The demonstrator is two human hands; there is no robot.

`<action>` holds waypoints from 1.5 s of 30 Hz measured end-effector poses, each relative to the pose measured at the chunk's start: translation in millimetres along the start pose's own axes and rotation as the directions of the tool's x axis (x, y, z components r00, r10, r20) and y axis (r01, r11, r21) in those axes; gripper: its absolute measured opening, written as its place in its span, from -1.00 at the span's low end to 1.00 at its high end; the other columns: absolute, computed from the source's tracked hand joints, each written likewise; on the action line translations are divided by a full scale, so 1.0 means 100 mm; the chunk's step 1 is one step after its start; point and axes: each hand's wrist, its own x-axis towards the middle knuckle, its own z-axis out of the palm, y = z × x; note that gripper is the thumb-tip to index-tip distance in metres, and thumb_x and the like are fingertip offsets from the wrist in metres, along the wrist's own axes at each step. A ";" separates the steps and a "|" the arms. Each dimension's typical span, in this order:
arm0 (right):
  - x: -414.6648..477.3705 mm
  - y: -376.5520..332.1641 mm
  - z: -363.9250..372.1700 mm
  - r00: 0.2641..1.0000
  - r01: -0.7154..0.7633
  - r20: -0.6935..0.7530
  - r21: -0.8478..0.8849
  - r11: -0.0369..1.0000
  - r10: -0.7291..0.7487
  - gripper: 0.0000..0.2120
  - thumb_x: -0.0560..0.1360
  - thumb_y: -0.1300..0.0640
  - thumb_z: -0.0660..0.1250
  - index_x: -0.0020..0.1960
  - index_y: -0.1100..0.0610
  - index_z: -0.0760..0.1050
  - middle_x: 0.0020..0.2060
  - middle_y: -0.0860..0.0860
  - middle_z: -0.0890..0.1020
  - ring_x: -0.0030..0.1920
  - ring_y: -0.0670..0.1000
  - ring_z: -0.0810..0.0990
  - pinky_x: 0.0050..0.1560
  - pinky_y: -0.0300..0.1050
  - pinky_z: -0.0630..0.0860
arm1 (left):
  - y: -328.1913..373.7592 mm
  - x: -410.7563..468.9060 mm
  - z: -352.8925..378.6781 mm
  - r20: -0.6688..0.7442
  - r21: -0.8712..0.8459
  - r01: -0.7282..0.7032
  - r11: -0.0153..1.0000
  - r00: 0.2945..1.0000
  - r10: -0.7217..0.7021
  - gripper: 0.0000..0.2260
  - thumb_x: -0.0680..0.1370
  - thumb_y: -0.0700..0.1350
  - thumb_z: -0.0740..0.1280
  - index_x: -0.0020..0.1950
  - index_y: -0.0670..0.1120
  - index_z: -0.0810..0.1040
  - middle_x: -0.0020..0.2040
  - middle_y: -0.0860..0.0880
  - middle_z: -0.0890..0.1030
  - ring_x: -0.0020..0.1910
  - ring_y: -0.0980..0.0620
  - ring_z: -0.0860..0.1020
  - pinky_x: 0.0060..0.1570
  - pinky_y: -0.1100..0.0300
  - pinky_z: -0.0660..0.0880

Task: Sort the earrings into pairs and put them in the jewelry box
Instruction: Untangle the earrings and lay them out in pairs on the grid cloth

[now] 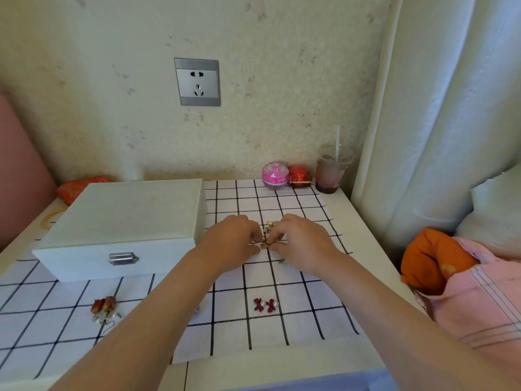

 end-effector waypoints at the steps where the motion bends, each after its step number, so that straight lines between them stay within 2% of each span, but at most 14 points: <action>1: 0.00 0.01 -0.02 1.000 -0.025 -0.005 0.038 0.999 0.025 -0.95 0.51 0.00 0.44 -0.03 -0.11 0.65 -0.06 -0.16 0.58 -0.05 -0.10 0.58 -0.05 -0.10 0.53 | 0.00 0.00 -0.02 -0.022 -0.014 -0.007 1.000 1.000 0.007 -0.82 0.51 0.04 0.42 0.09 0.09 0.59 0.00 0.11 0.55 0.00 0.09 0.51 0.02 0.08 0.54; 4: 0.03 0.01 -0.08 0.991 -0.129 -0.005 0.267 0.955 0.135 -0.97 0.49 0.02 0.46 -0.08 -0.09 0.68 -0.18 -0.21 0.66 -0.16 -0.18 0.62 -0.09 -0.14 0.57 | 0.01 0.00 -0.10 -0.073 -0.137 -0.033 0.990 0.997 0.023 -0.81 0.49 0.03 0.46 0.03 0.07 0.51 -0.03 0.15 0.56 -0.14 0.17 0.51 -0.10 0.22 0.50; 8: 0.04 -0.05 -0.14 0.981 -0.146 -0.031 0.543 0.827 0.193 -0.95 0.45 0.12 0.52 -0.12 -0.02 0.71 -0.28 -0.13 0.69 -0.30 -0.20 0.62 -0.25 -0.29 0.55 | 0.05 -0.03 -0.21 -0.092 -0.377 -0.046 0.925 0.996 0.012 -0.84 0.51 -0.07 0.45 0.00 0.13 0.53 -0.10 0.17 0.64 -0.15 0.18 0.60 -0.11 0.24 0.54; 14: 0.07 -0.14 -0.14 0.981 -0.157 0.026 0.690 0.707 0.193 -0.91 0.48 0.19 0.51 -0.03 0.05 0.71 -0.21 -0.05 0.72 -0.42 -0.14 0.56 -0.31 -0.20 0.56 | 0.04 -0.05 -0.30 -0.125 -0.473 0.024 0.881 0.988 -0.094 -0.94 0.53 -0.11 0.43 -0.06 0.05 0.60 -0.25 0.09 0.64 -0.29 0.13 0.62 -0.25 0.28 0.53; 16: 0.08 -0.12 -0.10 0.986 -0.146 0.021 0.604 0.783 0.167 -0.88 0.52 0.15 0.46 0.03 0.00 0.69 -0.13 -0.09 0.71 -0.29 -0.15 0.62 -0.23 -0.22 0.58 | 0.01 -0.06 -0.31 -0.140 -0.352 0.041 0.935 0.985 -0.096 -0.98 0.55 -0.10 0.40 -0.07 0.02 0.60 -0.21 0.11 0.62 -0.26 0.13 0.58 -0.23 0.28 0.50; 19: 0.09 -0.07 -0.02 0.996 -0.082 -0.009 0.207 0.975 0.085 -0.86 0.55 0.08 0.40 0.07 -0.11 0.65 -0.02 -0.18 0.65 0.01 -0.15 0.59 -0.01 -0.18 0.53 | 0.00 -0.10 -0.27 -0.100 -0.107 0.043 0.993 0.993 -0.054 -0.99 0.57 -0.08 0.35 -0.03 0.03 0.57 -0.10 0.09 0.61 -0.12 0.10 0.53 -0.08 0.18 0.52; 21: 0.09 -0.08 0.02 0.999 -0.039 0.029 0.016 0.999 0.038 -0.87 0.54 0.02 0.40 0.06 -0.13 0.66 -0.01 -0.15 0.59 0.01 -0.08 0.56 -0.07 -0.13 0.46 | 0.03 -0.13 -0.23 -0.034 -0.047 0.037 0.998 0.999 -0.039 -0.96 0.57 -0.08 0.33 -0.01 0.03 0.57 -0.05 0.08 0.61 -0.08 0.09 0.52 -0.03 0.15 0.53; 24: 0.10 -0.10 0.05 1.000 0.012 0.027 -0.092 0.996 -0.009 -0.86 0.55 0.01 0.39 0.08 -0.13 0.67 -0.02 -0.11 0.54 -0.02 -0.02 0.56 -0.15 -0.14 0.36 | 0.08 -0.16 -0.19 0.050 0.019 0.004 1.000 0.999 -0.005 -0.91 0.56 -0.07 0.31 0.01 0.03 0.60 0.00 0.07 0.62 -0.02 0.06 0.55 0.01 0.10 0.56; 27: 0.10 -0.12 0.04 0.999 0.042 0.021 -0.116 0.992 -0.040 -0.86 0.55 -0.01 0.38 0.08 -0.14 0.67 0.00 -0.10 0.55 -0.01 -0.01 0.56 -0.15 -0.13 0.37 | 0.09 -0.22 -0.16 0.089 0.004 -0.034 0.999 0.996 0.033 -0.91 0.53 -0.08 0.34 -0.03 0.04 0.63 -0.04 0.09 0.63 -0.03 0.09 0.57 0.01 0.09 0.57; 30: 0.09 -0.13 0.00 0.999 0.030 -0.011 -0.093 0.995 -0.031 -0.88 0.55 -0.04 0.37 0.02 -0.15 0.67 0.01 -0.14 0.55 0.00 -0.06 0.56 -0.14 -0.12 0.39 | 0.09 -0.31 -0.10 0.136 -0.041 -0.041 0.998 0.990 0.047 -0.93 0.51 -0.08 0.38 -0.09 0.08 0.63 -0.08 0.14 0.63 -0.07 0.14 0.56 -0.05 0.20 0.54; 34: 0.03 -0.14 -0.19 0.997 -0.044 -0.063 0.100 0.994 0.051 -0.94 0.51 -0.01 0.42 -0.09 -0.12 0.67 -0.09 -0.20 0.67 -0.06 -0.16 0.61 -0.04 -0.14 0.52 | 0.08 -0.40 -0.04 0.152 -0.055 -0.042 0.998 0.987 0.050 -0.96 0.48 -0.02 0.41 -0.09 0.11 0.63 -0.09 0.16 0.62 -0.09 0.17 0.55 -0.07 0.20 0.55; 38: -0.16 -0.12 -0.33 0.999 -0.051 0.013 0.134 0.990 0.049 -0.94 0.48 0.02 0.46 -0.08 -0.09 0.71 -0.13 -0.24 0.69 -0.08 -0.23 0.60 -0.03 -0.19 0.54 | 0.04 -0.44 -0.05 0.185 -0.120 -0.016 0.993 0.982 0.039 -0.92 0.47 0.04 0.45 -0.06 0.13 0.62 -0.09 0.20 0.61 -0.13 0.22 0.54 -0.10 0.25 0.53; 42: -0.40 -0.12 -0.30 0.991 -0.048 0.132 0.112 0.993 0.033 -0.96 0.48 0.03 0.45 -0.12 -0.07 0.68 -0.16 -0.24 0.66 -0.08 -0.22 0.60 0.02 -0.14 0.57 | 0.06 -0.49 -0.03 0.142 -0.138 -0.006 0.990 0.990 0.025 -0.81 0.50 0.07 0.42 0.05 0.13 0.47 -0.08 0.18 0.62 -0.12 0.17 0.53 -0.11 0.18 0.51; 45: -0.50 -0.21 -0.22 0.988 -0.024 0.152 0.058 0.998 0.015 -0.93 0.49 0.03 0.41 -0.09 -0.07 0.68 -0.13 -0.22 0.67 -0.08 -0.18 0.60 0.02 -0.11 0.57 | 0.12 -0.49 -0.01 0.129 -0.078 -0.007 0.997 0.991 0.017 -0.84 0.53 0.02 0.39 0.09 0.12 0.54 -0.05 0.16 0.61 -0.07 0.14 0.52 -0.11 0.23 0.47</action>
